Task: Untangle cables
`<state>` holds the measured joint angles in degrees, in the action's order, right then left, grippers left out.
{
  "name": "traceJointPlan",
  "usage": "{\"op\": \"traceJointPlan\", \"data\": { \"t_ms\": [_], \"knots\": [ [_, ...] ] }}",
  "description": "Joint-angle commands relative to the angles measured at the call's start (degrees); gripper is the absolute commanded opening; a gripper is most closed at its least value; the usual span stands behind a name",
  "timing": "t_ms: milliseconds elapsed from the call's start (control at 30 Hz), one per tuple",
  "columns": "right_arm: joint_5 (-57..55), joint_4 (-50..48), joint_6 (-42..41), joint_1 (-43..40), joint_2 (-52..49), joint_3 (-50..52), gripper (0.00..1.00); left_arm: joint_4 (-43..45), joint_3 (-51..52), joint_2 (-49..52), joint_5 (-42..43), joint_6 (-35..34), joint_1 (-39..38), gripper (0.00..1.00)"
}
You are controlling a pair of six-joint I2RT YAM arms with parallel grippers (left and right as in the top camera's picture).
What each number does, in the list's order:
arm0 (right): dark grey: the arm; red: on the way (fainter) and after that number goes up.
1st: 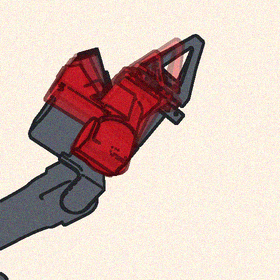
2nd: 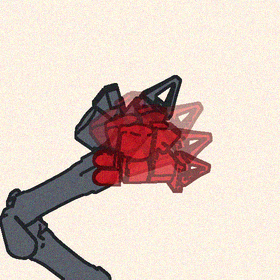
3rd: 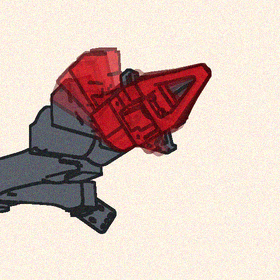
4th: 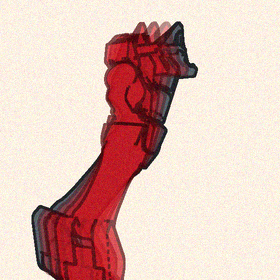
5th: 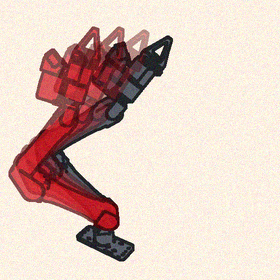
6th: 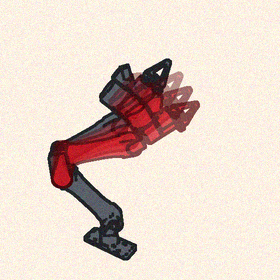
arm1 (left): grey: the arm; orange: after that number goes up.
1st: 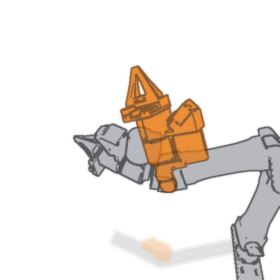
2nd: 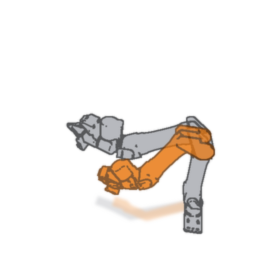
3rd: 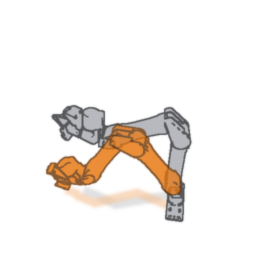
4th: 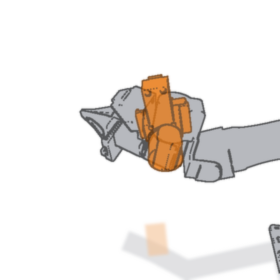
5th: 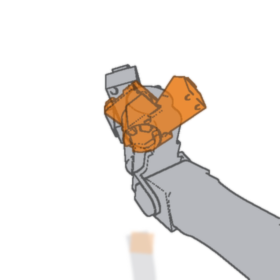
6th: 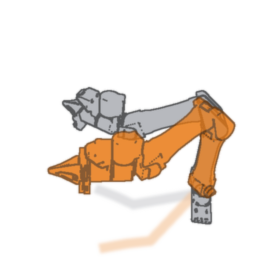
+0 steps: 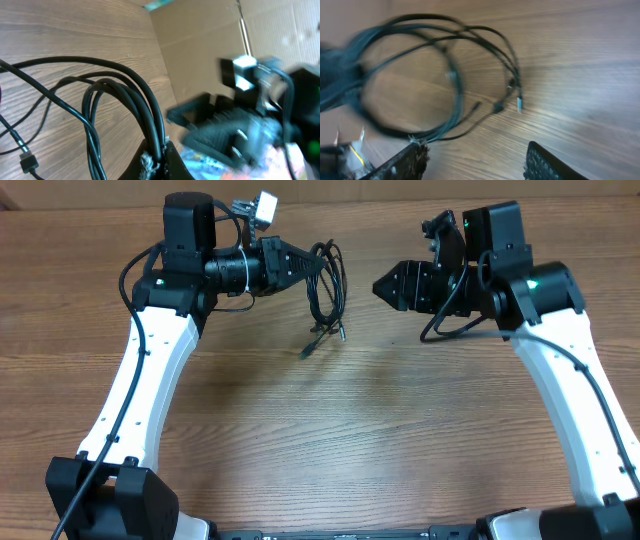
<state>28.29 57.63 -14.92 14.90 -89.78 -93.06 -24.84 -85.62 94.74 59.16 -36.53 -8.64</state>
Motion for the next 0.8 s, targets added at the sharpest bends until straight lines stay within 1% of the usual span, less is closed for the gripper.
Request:
{"op": "traceJointPlan", "data": {
  "t_ms": [0,67,200,333,567,633,700,767],
  "knots": [
    [0.3,-1.6,1.5,4.2,-1.6,-0.2,0.61,-0.3,-0.7,-0.3,-1.5,-7.5,-0.4,0.04],
    [-0.9,-2.8,1.5,6.1,-3.2,0.1,0.6,-0.8,-0.7,-0.3,-0.7,-8.8,-0.4,0.04],
    [-5.8,-5.4,-1.6,7.8,-9.0,0.1,0.5,-0.9,-0.7,-0.3,1.9,-8.6,-0.4,0.04],
    [-6.8,-8.0,-1.5,7.8,-12.1,0.1,0.45,-0.9,-0.7,-0.3,3.4,-8.5,-0.4,0.04],
    [-4.5,-10.9,-1.5,8.3,-12.7,0.1,0.19,-2.9,-0.7,-0.3,3.2,-9.3,-0.3,0.04],
    [-2.8,-10.7,-1.5,8.3,-12.8,0.1,0.12,-3.6,-0.7,-0.3,1.4,-11.8,-0.3,0.04],
    [-2.6,-10.0,-1.5,8.3,-12.8,0.1,0.04,-3.8,-0.7,-0.3,-0.7,-12.7,-0.3,0.04],
    [-2.7,-8.8,-1.6,8.3,-12.8,0.1,0.04,-5.3,-0.7,-0.3,-5.2,-13.3,-0.3,0.04]
  ]
}}
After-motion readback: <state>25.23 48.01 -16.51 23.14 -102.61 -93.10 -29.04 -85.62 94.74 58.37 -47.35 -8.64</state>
